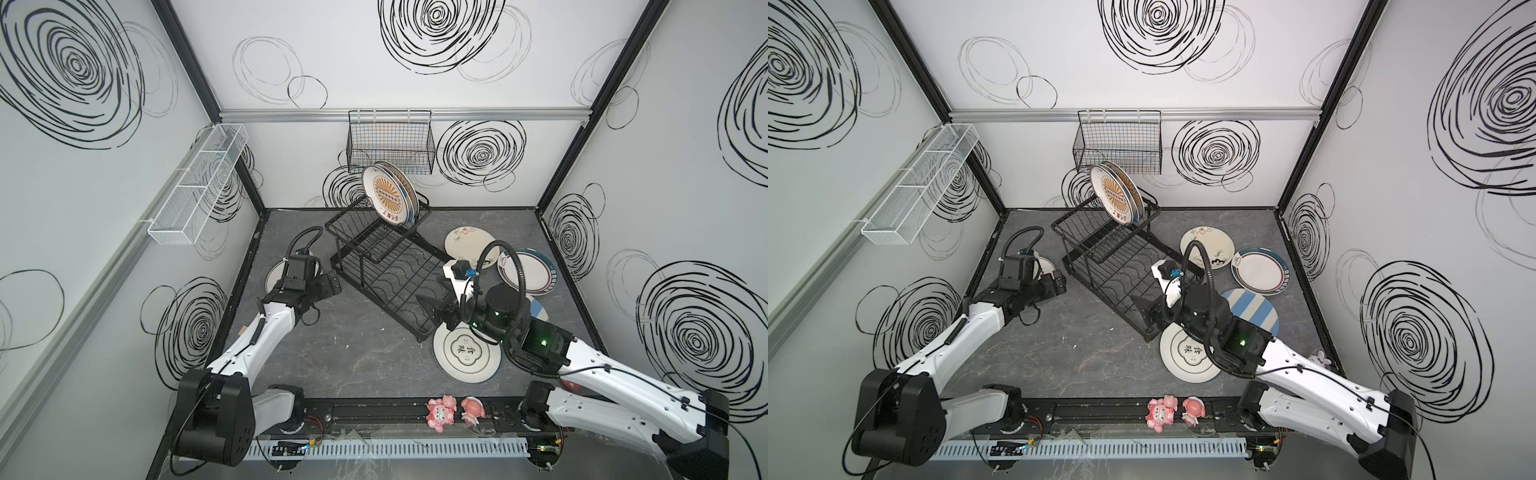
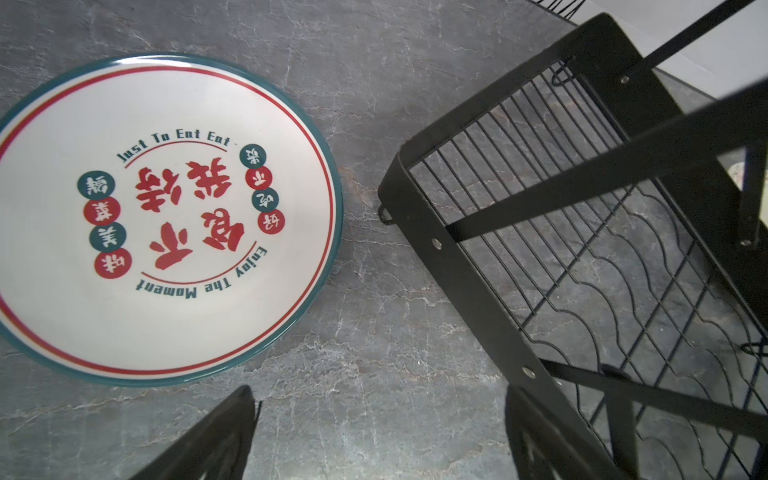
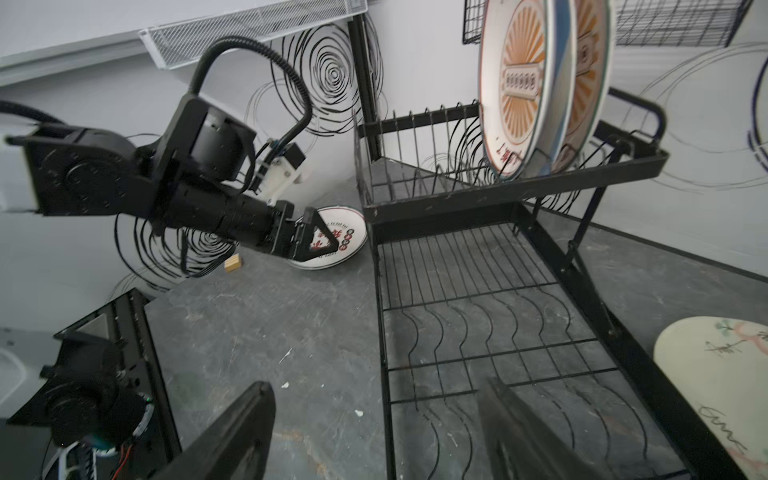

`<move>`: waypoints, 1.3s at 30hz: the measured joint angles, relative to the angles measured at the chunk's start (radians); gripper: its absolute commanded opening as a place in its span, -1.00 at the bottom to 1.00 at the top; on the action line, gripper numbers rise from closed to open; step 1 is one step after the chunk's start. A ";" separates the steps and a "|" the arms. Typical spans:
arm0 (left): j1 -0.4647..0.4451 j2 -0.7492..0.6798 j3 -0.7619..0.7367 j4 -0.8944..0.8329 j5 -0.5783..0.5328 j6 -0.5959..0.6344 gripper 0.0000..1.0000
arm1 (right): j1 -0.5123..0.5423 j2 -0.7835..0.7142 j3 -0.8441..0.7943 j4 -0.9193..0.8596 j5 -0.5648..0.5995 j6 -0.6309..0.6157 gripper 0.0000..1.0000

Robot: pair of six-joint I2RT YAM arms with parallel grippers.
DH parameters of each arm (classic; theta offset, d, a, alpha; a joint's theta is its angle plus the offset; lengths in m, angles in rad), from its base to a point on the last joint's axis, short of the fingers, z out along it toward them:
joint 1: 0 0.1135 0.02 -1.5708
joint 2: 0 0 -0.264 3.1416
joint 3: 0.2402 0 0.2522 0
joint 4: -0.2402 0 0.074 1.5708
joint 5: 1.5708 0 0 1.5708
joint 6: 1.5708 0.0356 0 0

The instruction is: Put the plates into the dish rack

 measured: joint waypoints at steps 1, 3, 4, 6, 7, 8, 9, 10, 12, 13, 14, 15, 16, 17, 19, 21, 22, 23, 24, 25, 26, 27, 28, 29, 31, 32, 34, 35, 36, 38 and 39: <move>0.000 0.015 0.000 0.014 -0.013 -0.008 0.92 | 0.006 -0.006 -0.008 0.000 0.000 0.006 0.62; 0.000 0.050 0.000 0.038 -0.033 -0.018 0.92 | 0.006 -0.021 -0.023 0.002 0.000 0.018 0.63; 0.000 0.072 0.002 0.049 -0.042 -0.022 0.92 | 0.006 -0.033 -0.039 0.008 -0.003 0.025 0.63; 0.000 0.120 0.006 0.070 -0.051 -0.027 0.91 | 0.006 -0.060 -0.075 0.014 -0.010 0.037 0.64; 0.002 0.145 0.007 0.081 -0.053 -0.028 0.92 | 0.006 -0.075 -0.095 0.015 -0.014 0.043 0.64; 0.004 0.167 0.010 0.088 -0.052 -0.029 0.92 | 0.006 -0.084 -0.109 0.015 -0.020 0.048 0.64; 0.006 0.191 0.014 0.092 -0.050 -0.031 0.92 | 0.006 -0.093 -0.123 0.015 -0.025 0.052 0.64; 0.009 0.214 0.019 0.100 -0.048 -0.032 0.92 | 0.006 -0.098 -0.134 0.014 -0.030 0.057 0.65; 0.017 0.249 0.030 0.116 -0.047 -0.032 0.92 | 0.006 -0.104 -0.150 0.013 -0.037 0.067 0.65; 0.021 0.268 0.037 0.124 -0.046 -0.032 0.92 | 0.006 -0.108 -0.156 0.014 -0.042 0.074 0.65; 0.025 0.281 0.040 0.134 -0.045 -0.032 0.92 | 0.006 -0.113 -0.163 0.015 -0.048 0.080 0.65; 0.030 0.296 0.045 0.144 -0.044 -0.032 0.92 | 0.006 -0.120 -0.169 0.015 -0.055 0.086 0.65; 0.034 0.309 0.046 0.156 -0.044 -0.032 0.92 | 0.006 -0.128 -0.174 0.018 -0.061 0.093 0.65; 0.038 0.320 0.047 0.165 -0.042 -0.032 0.92 | 0.006 -0.134 -0.178 0.021 -0.067 0.097 0.65; 0.048 0.340 0.049 0.179 -0.035 -0.032 0.92 | 0.006 -0.143 -0.184 0.028 -0.073 0.105 0.65; 0.061 0.357 0.051 0.190 -0.023 -0.032 0.92 | 0.006 -0.140 -0.185 0.034 -0.077 0.110 0.65; 0.069 0.365 0.053 0.193 -0.018 -0.032 0.92 | 0.006 -0.137 -0.185 0.035 -0.078 0.112 0.65; 0.074 0.372 0.053 0.196 -0.014 -0.032 0.92 | 0.006 -0.133 -0.185 0.037 -0.079 0.114 0.65; 0.080 0.378 0.053 0.196 -0.009 -0.032 0.92 | 0.006 -0.129 -0.186 0.039 -0.081 0.117 0.65; 0.084 0.382 0.053 0.196 -0.003 -0.032 0.92 | 0.006 -0.126 -0.189 0.042 -0.083 0.120 0.66; 0.086 0.384 0.053 0.196 0.002 -0.032 0.92 | 0.006 -0.125 -0.192 0.045 -0.085 0.122 0.66; 0.088 0.385 0.052 0.198 0.008 -0.033 0.92 | 0.006 -0.124 -0.197 0.048 -0.088 0.124 0.66; 0.088 0.385 0.051 0.204 0.016 -0.035 0.92 | 0.006 -0.123 -0.201 0.049 -0.091 0.126 0.66; 0.089 0.385 0.047 0.212 0.024 -0.037 0.92 | 0.006 -0.122 -0.204 0.050 -0.093 0.126 0.66; 0.089 0.378 0.028 0.242 0.034 -0.043 0.92 | 0.005 -0.119 -0.206 0.054 -0.101 0.129 0.66; 0.089 0.373 0.021 0.251 0.039 -0.044 0.92 | 0.005 -0.118 -0.206 0.055 -0.104 0.129 0.66; 0.090 0.364 0.005 0.270 0.051 -0.049 0.92 | 0.003 -0.119 -0.206 0.055 -0.111 0.129 0.66; 0.091 0.359 -0.003 0.276 0.056 -0.051 0.92 | 0.003 -0.119 -0.206 0.055 -0.113 0.129 0.66; 0.091 0.352 -0.012 0.283 0.065 -0.055 0.92 | 0.002 -0.119 -0.206 0.055 -0.114 0.129 0.66; 0.091 0.334 -0.032 0.291 0.083 -0.061 0.92 | -0.003 -0.123 -0.206 0.055 -0.117 0.129 0.66; 0.091 0.322 -0.042 0.292 0.093 -0.065 0.92 | -0.007 -0.127 -0.206 0.055 -0.120 0.130 0.66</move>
